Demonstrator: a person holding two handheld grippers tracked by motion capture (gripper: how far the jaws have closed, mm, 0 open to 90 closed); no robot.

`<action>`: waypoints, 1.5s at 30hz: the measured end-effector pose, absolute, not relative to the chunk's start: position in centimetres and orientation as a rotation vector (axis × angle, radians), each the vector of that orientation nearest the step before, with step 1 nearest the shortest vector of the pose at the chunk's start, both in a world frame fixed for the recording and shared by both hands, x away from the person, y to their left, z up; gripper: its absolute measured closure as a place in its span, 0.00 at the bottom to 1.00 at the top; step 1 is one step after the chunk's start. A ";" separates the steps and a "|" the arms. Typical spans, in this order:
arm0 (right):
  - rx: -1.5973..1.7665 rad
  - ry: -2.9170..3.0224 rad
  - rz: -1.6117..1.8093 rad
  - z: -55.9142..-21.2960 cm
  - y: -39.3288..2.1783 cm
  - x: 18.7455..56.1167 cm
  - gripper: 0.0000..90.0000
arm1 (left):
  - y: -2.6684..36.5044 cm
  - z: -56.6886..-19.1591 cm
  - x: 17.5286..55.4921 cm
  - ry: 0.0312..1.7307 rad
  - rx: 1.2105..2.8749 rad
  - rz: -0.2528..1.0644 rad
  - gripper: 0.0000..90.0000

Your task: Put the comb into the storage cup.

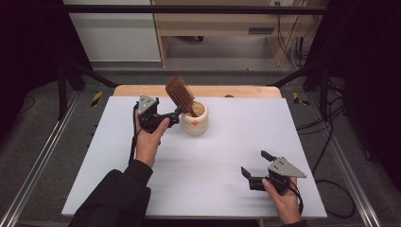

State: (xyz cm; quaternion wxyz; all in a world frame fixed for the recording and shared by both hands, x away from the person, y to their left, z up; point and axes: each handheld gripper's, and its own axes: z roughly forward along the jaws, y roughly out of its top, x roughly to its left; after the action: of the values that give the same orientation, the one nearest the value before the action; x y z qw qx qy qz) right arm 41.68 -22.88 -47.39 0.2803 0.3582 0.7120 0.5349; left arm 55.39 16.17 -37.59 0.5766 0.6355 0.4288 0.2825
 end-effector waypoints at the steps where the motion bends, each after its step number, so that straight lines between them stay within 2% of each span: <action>1: 0.959 1.911 1.431 -47.4 -22.9 41.7 0.05 | 16.3 -37.5 55.3 1.006 1.486 0.659 0.01; 14: 0.957 1.914 1.425 -47.5 -22.7 41.7 0.05 | 19.5 -36.2 53.6 0.955 1.453 0.685 0.02; 27: 0.946 1.914 1.413 -47.5 -22.6 41.5 0.05 | 22.9 -36.3 51.1 0.947 1.465 0.678 0.02; 29: 0.943 1.887 1.404 -47.3 -22.8 41.4 0.07 | 23.5 -36.4 50.5 0.941 1.464 0.684 0.02; 39: 0.955 1.822 1.428 -46.6 -23.6 41.2 0.05 | 26.5 -37.8 47.8 0.957 1.406 0.691 0.02; 45: 0.953 1.826 1.429 -46.7 -23.7 41.2 0.04 | 28.1 -38.9 46.0 0.944 1.437 0.753 0.02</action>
State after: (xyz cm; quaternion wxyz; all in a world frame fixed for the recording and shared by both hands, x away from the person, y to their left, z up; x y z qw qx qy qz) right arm 41.15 -23.71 -46.69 0.3120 0.3612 0.6921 0.5414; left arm 46.02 28.05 -38.87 0.5911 0.6175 0.4056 0.3236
